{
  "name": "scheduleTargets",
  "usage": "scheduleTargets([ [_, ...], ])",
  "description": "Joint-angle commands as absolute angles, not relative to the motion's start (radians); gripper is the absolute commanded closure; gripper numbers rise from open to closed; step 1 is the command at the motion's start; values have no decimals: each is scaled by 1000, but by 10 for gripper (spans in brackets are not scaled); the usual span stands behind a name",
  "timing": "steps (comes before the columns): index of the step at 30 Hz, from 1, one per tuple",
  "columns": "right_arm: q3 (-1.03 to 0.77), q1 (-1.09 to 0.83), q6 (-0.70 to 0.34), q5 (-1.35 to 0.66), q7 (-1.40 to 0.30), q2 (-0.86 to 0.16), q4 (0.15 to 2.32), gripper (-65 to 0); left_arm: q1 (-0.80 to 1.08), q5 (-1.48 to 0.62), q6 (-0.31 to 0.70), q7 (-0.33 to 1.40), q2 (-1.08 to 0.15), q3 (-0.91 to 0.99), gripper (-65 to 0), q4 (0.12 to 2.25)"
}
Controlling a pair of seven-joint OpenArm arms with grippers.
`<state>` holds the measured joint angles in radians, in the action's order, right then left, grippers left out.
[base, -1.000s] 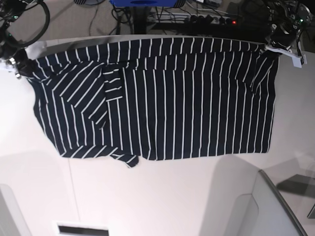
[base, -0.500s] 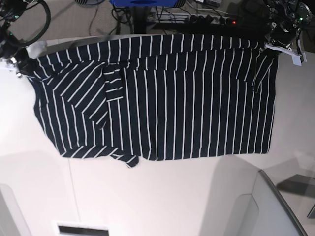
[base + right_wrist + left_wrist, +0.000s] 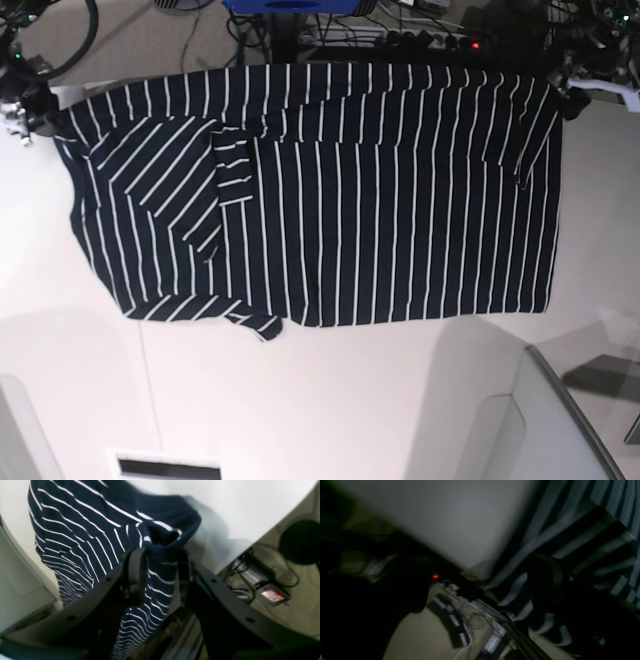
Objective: Layout the t-shirt on the table in an organized manner, then fold the t-shirt properly
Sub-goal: 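Lift the shirt edge with both grippers, pull taut, then release, then slide the left gripper along the shirt side and pull it outward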
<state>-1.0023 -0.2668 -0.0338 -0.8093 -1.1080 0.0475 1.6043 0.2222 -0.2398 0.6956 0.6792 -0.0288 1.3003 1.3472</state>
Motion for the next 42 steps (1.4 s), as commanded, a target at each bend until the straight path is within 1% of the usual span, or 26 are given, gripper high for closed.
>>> scheduleTargets([
  [1,-1029,-268,-36,-829,-1099,33,1652,-203,225,-255,698,654,-54,1305,-571,1366],
  [4,-1069,-271,-36,-829,-1106,33,1722,-203,226,-257,698,659,-97,1302,-571,1400],
  [7,-1063,-274,-44,-829,-1107,24,1801,-203,226,-257,698,661,-97,1299,-569,1494],
  [9,-1056,-269,-45,-829,-1109,24,1850,-203,231,-257,698,661,-94,1241,-556,1557],
  [10,-1035,-255,-56,-829,-1109,24,1857,-203,234,-257,698,661,-97,1190,-517,1578],
  [11,-993,-242,-77,-825,-1109,22,1851,-203,234,-255,698,661,-101,1132,-446,1587],
  [12,-946,-234,-107,-822,-1109,4,1842,-201,234,-251,698,661,-104,1075,-354,1589],
  [14,-843,-222,-142,-825,-1107,-30,1811,-191,225,-249,698,657,-114,986,-146,1583],
  [15,-782,-208,-156,-825,-1104,-47,1788,-155,223,-249,698,656,-119,938,-18,1583],
  [16,-730,-194,-165,-823,-1099,-64,1764,-102,222,-249,698,654,-120,898,0,1583],
  [18,-645,-156,-179,-823,-1099,-96,1698,-9,208,-249,698,653,-120,845,0,1583],
  [19,-615,-134,-183,-826,-1099,-110,1655,0,194,-248,677,653,-120,823,0,1581],
  [21,-581,-82,-183,-823,-1099,-133,1570,-3,174,-223,608,653,-117,792,0,1564],
  [23,-565,-39,-183,-823,-1099,-145,1488,0,154,-188,575,642,-117,769,0,1532],
  [28,-510,62,-183,-822,-1072,-193,1293,0,120,-73,572,544,-117,731,0,1429],
  [35,-410,110,-183,-822,-877,-263,1041,0,87,-8,572,484,-124,713,0,1303],
  [39,-403,131,-177,-822,-794,-291,912,0,70,12,572,472,-120,704,0,1293],
  [42,-401,136,-176,-822,-742,-309,835,0,68,12,570,473,-124,654,0,1293],
])
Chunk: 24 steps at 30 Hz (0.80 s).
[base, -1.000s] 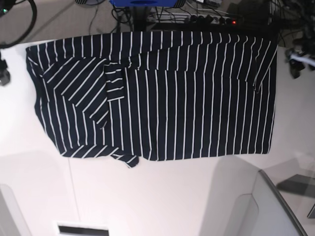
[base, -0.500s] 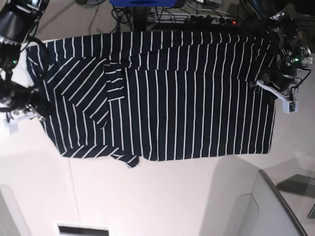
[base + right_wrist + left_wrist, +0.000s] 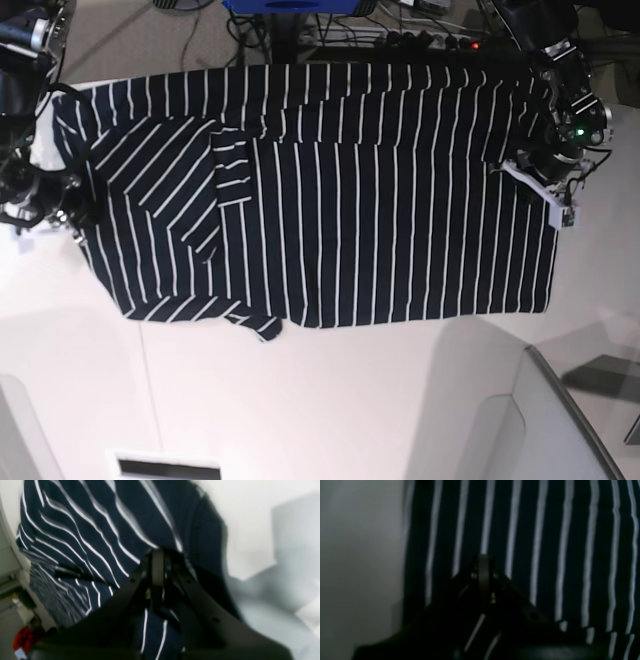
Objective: Layout the t-shirt on the table in an organized manner, then fold the t-shirt properly
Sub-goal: 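Slide the left gripper along the shirt side and pull it outward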
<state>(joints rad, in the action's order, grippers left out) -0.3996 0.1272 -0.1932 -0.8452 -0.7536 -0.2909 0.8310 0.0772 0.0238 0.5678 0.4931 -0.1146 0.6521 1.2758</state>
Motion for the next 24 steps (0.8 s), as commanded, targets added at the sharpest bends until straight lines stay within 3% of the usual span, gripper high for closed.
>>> scheduleTargets([
  [1,-404,136,-176,-822,-727,-315,823,0,67,12,570,473,-124,641,0,1293],
  [9,-407,131,-174,-822,-705,-351,800,0,39,12,567,473,-122,542,0,1271],
  [13,-407,117,-171,-822,-705,-351,803,0,13,12,484,472,-124,506,0,1234],
  [17,-407,105,-101,-822,-673,-351,806,0,1,12,470,472,-125,476,0,1236],
  [24,-407,90,-87,-822,-662,-351,808,0,-36,12,469,470,-151,478,0,1208],
])
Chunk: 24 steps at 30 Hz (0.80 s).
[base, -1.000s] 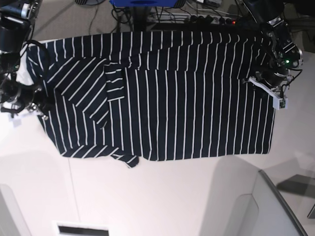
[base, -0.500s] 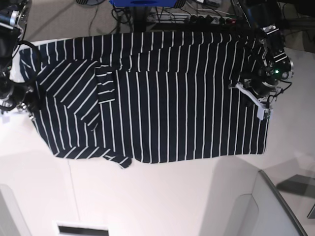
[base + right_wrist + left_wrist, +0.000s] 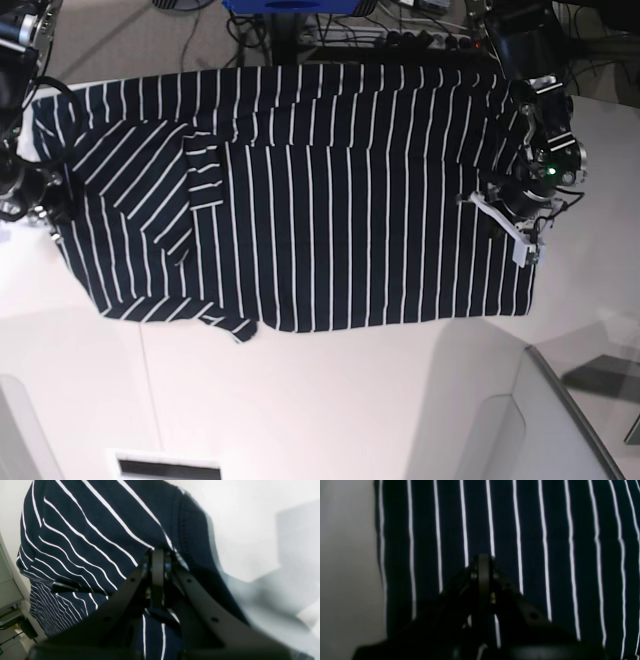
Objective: Layout the t-shirt on the table in an organized manner, then fold the t-shirt properly
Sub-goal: 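Slide the left gripper along the shirt side and pull it outward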
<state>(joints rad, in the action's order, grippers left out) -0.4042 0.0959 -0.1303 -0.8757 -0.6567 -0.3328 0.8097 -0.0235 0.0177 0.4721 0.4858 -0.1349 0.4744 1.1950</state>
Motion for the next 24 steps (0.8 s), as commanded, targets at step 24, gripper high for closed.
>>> scheduleTargets([
  [24,-407,90,-91,-828,-671,-344,809,0,-170,12,421,334,-206,406,0,860],
])
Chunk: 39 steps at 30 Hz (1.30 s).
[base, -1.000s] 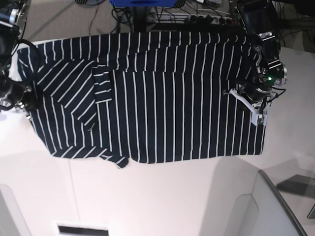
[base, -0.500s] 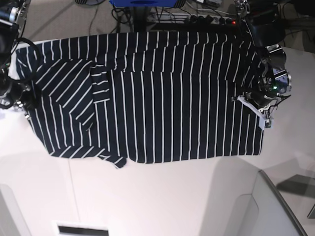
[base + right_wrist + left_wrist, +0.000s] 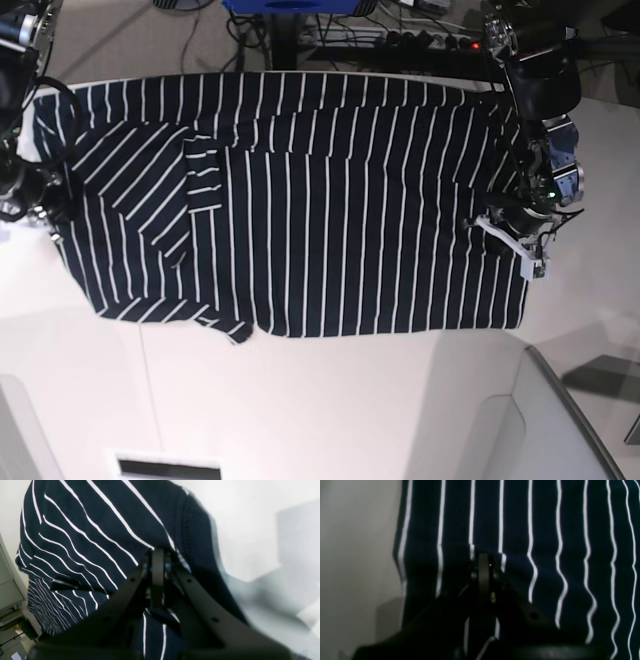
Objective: Layout the t-shirt on the table in an organized manner, then fold the t-shirt properly
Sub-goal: 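Slide the left gripper along the shirt side and pull it outward, then release the fabric with the left gripper and move the right gripper along the shirt side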
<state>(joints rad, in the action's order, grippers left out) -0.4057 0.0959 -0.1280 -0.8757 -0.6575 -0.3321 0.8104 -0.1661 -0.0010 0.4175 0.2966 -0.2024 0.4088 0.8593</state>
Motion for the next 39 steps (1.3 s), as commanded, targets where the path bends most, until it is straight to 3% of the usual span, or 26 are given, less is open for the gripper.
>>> scheduleTargets([
  [1,-407,90,-91,-828,-671,-344,809,0,-176,12,421,326,-206,394,0,854],
  [14,-407,48,-84,-829,-671,-329,897,0,-228,12,421,323,-223,372,0,811],
  [19,-409,21,8,-829,-671,-315,986,0,-228,12,421,321,-231,377,0,792],
  [25,-404,21,8,-829,-671,-306,1009,0,-223,5,421,323,-231,384,0,806],
  [34,-397,27,7,-822,-673,-312,1310,-11,-99,-1,421,389,-229,420,0,1139],
  [36,-395,99,7,-811,-673,-314,1285,-57,-93,-1,421,432,-223,489,0,1196],
  [39,-395,226,7,-696,-673,-314,1178,-245,-74,-1,426,481,-222,570,0,1262],
])
